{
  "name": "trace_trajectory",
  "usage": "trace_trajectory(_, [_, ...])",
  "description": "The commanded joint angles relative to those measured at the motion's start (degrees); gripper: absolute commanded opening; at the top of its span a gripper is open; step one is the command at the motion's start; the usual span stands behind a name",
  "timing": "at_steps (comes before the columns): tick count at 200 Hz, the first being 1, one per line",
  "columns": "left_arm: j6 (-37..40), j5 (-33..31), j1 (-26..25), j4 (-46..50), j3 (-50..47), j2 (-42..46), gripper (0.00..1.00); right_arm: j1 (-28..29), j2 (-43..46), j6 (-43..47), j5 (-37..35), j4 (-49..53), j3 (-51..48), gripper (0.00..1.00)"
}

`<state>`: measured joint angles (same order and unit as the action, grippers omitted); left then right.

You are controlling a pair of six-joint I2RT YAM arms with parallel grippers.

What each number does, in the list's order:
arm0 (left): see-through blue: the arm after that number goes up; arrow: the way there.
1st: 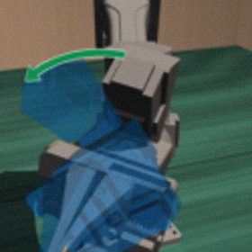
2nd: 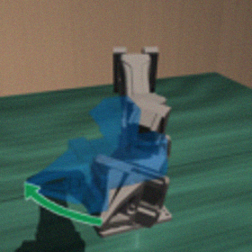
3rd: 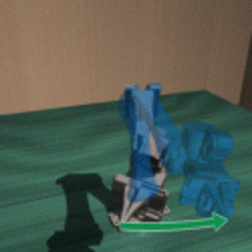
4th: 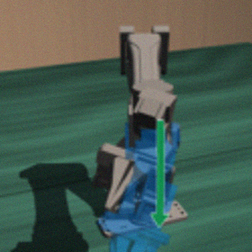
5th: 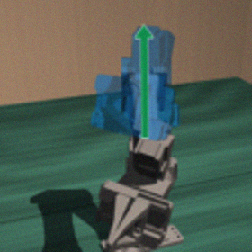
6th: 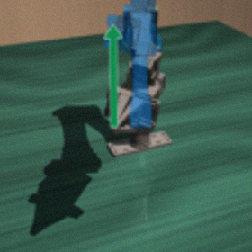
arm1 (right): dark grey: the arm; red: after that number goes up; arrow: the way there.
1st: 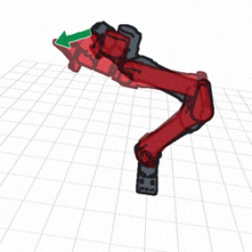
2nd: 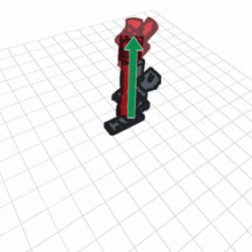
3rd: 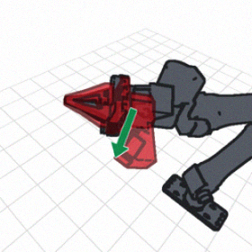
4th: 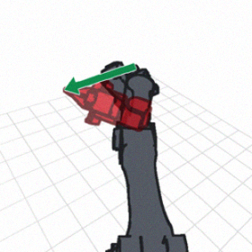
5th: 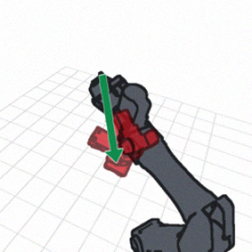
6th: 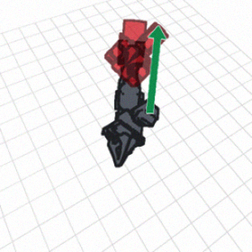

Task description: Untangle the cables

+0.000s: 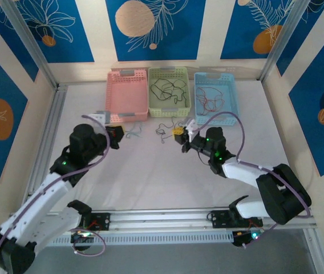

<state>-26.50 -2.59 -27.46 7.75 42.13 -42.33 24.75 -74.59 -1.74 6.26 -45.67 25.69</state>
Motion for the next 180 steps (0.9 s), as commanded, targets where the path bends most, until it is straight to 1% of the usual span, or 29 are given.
trace_trajectory(1, [0.3, -12.3, 0.9, 3.7, -3.0, 4.2, 0.0, -1.6, 1.5, -6.6, -4.2, -0.3, -1.6, 0.0])
trace_trajectory(20, [0.9, -13.0, 1.5, 3.9, -4.4, 6.4, 0.0, -2.3, 1.5, -7.7, -3.3, -0.3, -1.6, 0.0])
trace_trajectory(44, [1.6, -11.2, 1.8, 4.2, -5.0, 5.4, 0.0, -2.2, 1.2, -9.2, 1.6, -2.7, -0.7, 0.0])
trace_trajectory(50, [1.7, -10.5, 1.9, 3.6, -5.5, 5.3, 0.0, -2.1, 2.5, -10.0, 3.5, -1.0, 0.3, 0.0])
trace_trajectory(64, [2.2, -9.5, 1.9, 2.4, -6.8, 4.8, 0.0, -0.7, 8.3, -10.7, 6.3, 4.3, 3.4, 0.0])
trace_trajectory(87, [1.9, -8.1, 2.1, -0.9, -9.6, 1.8, 0.0, 4.1, 18.2, -8.2, 9.0, 15.0, 12.4, 0.0])
trace_trajectory(110, [0.1, -6.4, 2.2, -7.7, -13.5, -2.1, 0.0, 7.0, 22.7, -8.3, 13.2, 19.4, 20.8, 0.0])
trace_trajectory(128, [0.0, -5.7, 2.2, -13.1, -15.8, -6.1, 0.0, 8.2, 23.3, -8.6, 15.9, 20.8, 26.1, 0.0])
trace_trajectory(137, [0.0, -5.9, 2.3, -14.6, -16.3, -8.1, 0.0, 8.8, 23.3, -8.4, 16.1, 20.9, 28.1, 0.0])
trace_trajectory(152, [-0.8, -6.0, 2.9, -16.6, -17.4, -9.9, 0.0, 9.4, 22.2, -6.7, 15.2, 21.5, 31.1, 0.0])
trace_trajectory(180, [0.6, -6.1, 3.0, -20.7, -19.6, -10.1, 0.0, 9.4, 17.1, -3.5, 12.7, 25.6, 37.8, 0.0])
